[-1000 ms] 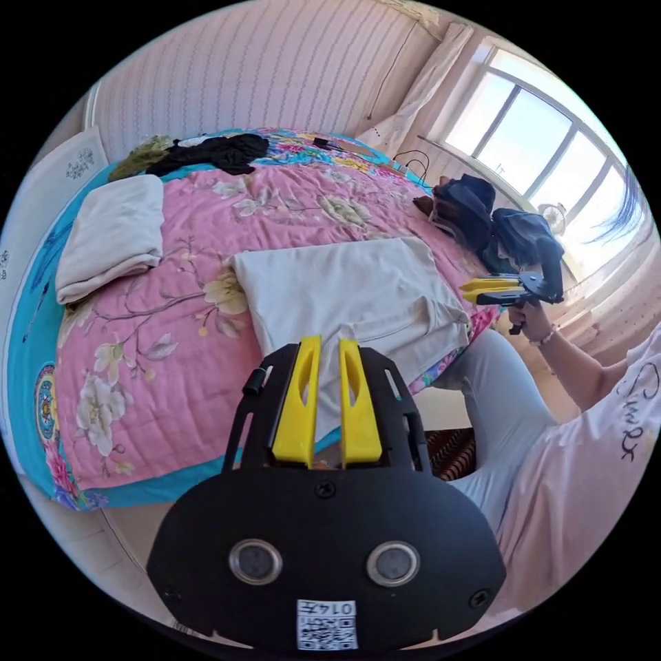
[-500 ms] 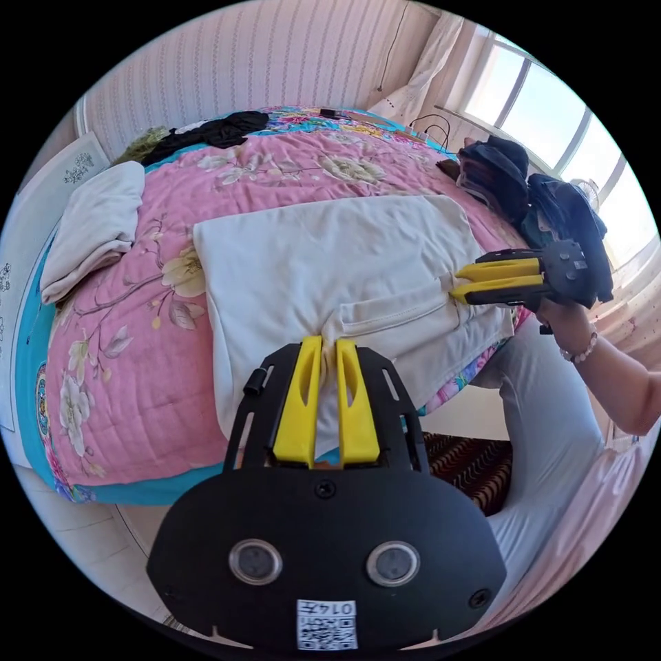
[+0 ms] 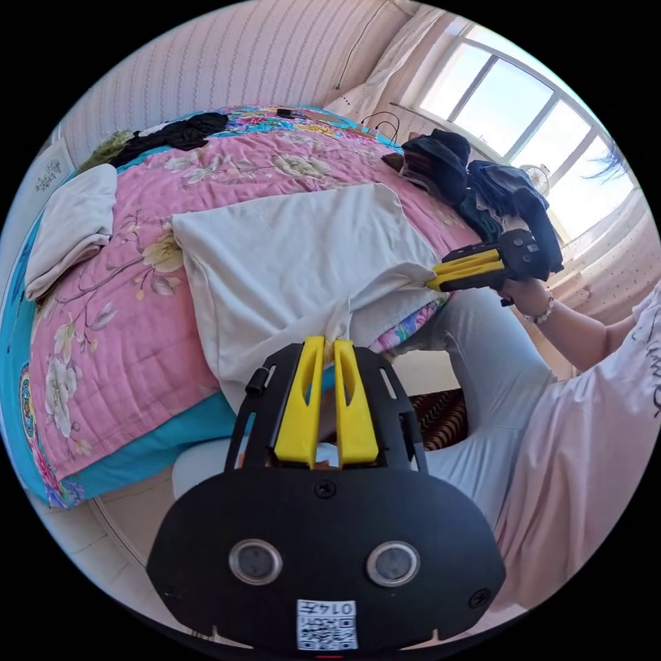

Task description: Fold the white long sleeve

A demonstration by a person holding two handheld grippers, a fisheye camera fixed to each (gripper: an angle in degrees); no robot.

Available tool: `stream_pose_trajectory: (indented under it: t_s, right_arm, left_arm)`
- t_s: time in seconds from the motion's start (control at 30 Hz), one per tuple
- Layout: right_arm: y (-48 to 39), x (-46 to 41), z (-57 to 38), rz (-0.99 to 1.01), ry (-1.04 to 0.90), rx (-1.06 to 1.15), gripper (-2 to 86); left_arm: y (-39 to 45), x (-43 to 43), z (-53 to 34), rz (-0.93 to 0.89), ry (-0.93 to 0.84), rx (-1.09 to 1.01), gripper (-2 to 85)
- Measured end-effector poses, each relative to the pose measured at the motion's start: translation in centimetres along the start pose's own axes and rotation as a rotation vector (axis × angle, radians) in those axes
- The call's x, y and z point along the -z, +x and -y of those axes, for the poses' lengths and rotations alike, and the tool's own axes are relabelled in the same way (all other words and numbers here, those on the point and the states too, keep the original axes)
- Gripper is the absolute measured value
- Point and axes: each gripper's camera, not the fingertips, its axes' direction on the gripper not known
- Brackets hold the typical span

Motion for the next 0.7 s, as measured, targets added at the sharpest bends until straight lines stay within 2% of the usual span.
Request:
stream_pose_trajectory:
  t_s: [0.17, 0.4, 0.5, 0.63, 0.7]
  right_arm:
    - [-1.7, -0.4, -0.3, 0.029, -0.079, 0.089, 6.1]
    - [-1.7, -0.5, -0.5, 0.088, -0.132, 0.100, 6.4]
    - [-1.0, 0.4, 0.5, 0.083, -0.076, 0.080, 4.4]
    - [0.9, 1.5, 6.8, 0.002, 0.072, 0.069, 0.6]
    - [2.0, 1.0, 10.3, -0.028, 0.083, 0.053, 0.1]
  left_arm:
    - [0.8, -0.5, -0.4, 0.004, -0.040, -0.014, 5.5]
    - [2.0, -1.1, 0.5, 0.072, -0.068, -0.067, 4.7]
    - [3.7, -2.5, 2.2, 0.090, -0.036, -0.146, 1.3]
    - [6.4, -7.0, 5.4, 0.071, -0.025, -0.222, -0.7]
    - [7.8, -10.2, 7.6, 0.064, -0.052, -0.231, -0.9]
